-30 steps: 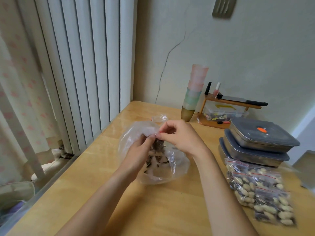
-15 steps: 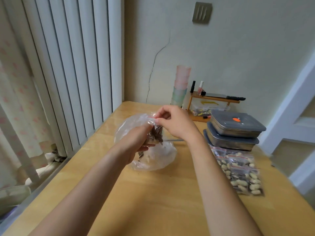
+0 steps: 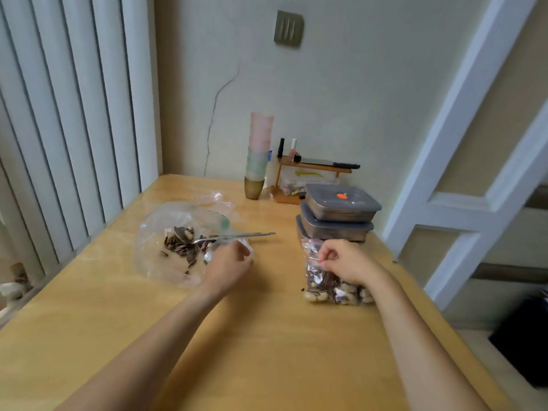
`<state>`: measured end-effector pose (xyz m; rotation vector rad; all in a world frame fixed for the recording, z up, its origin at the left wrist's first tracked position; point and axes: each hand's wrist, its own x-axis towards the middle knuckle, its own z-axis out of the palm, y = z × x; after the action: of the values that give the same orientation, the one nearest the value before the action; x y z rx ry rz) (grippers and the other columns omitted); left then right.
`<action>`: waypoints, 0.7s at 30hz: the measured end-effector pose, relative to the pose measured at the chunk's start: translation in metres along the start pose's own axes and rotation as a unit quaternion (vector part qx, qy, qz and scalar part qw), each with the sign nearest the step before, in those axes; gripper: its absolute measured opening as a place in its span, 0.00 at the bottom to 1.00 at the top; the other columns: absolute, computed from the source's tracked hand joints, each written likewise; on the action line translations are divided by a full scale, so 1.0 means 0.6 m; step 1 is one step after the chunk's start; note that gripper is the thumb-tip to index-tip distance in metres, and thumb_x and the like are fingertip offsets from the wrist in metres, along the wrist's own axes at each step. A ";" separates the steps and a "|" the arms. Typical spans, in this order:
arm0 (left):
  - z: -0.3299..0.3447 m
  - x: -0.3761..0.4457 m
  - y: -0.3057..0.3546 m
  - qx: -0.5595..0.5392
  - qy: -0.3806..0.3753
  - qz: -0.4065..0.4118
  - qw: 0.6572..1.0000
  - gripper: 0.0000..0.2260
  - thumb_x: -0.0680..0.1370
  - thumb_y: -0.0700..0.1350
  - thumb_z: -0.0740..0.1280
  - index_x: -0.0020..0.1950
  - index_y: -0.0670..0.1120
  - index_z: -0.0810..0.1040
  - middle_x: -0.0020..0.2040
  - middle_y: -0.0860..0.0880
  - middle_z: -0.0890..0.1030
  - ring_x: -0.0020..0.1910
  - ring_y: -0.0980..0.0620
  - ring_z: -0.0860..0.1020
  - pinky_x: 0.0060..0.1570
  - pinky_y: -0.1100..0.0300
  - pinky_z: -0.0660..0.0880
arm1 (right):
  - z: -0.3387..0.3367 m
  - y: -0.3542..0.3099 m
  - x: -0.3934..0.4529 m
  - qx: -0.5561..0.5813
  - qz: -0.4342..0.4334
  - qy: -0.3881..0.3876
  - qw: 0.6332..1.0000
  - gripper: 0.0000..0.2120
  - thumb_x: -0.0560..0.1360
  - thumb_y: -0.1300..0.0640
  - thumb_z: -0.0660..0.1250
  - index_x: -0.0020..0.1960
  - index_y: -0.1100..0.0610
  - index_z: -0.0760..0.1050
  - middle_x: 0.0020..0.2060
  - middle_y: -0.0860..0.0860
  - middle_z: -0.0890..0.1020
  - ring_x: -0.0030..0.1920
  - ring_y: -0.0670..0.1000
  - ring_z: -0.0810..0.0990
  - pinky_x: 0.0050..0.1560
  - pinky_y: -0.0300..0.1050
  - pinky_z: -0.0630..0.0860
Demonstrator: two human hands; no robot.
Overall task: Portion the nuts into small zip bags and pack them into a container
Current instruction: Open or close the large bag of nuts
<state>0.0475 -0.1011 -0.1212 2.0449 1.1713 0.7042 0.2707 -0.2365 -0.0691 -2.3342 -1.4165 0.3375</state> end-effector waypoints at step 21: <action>0.006 0.013 -0.068 0.022 -0.018 0.056 0.998 0.04 0.75 0.42 0.71 0.46 0.51 0.82 0.47 0.53 0.83 0.47 0.53 0.80 0.47 0.60 0.74 | 0.078 -0.022 -0.026 -0.104 -0.102 0.046 0.988 0.05 0.78 0.58 0.67 0.52 0.50 0.77 0.52 0.46 0.77 0.55 0.51 0.77 0.55 0.51 0.77</action>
<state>0.0324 -0.0802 -0.1538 2.1645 1.0679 0.6979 0.2347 -0.2354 -0.1052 -2.3026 -1.6970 0.0246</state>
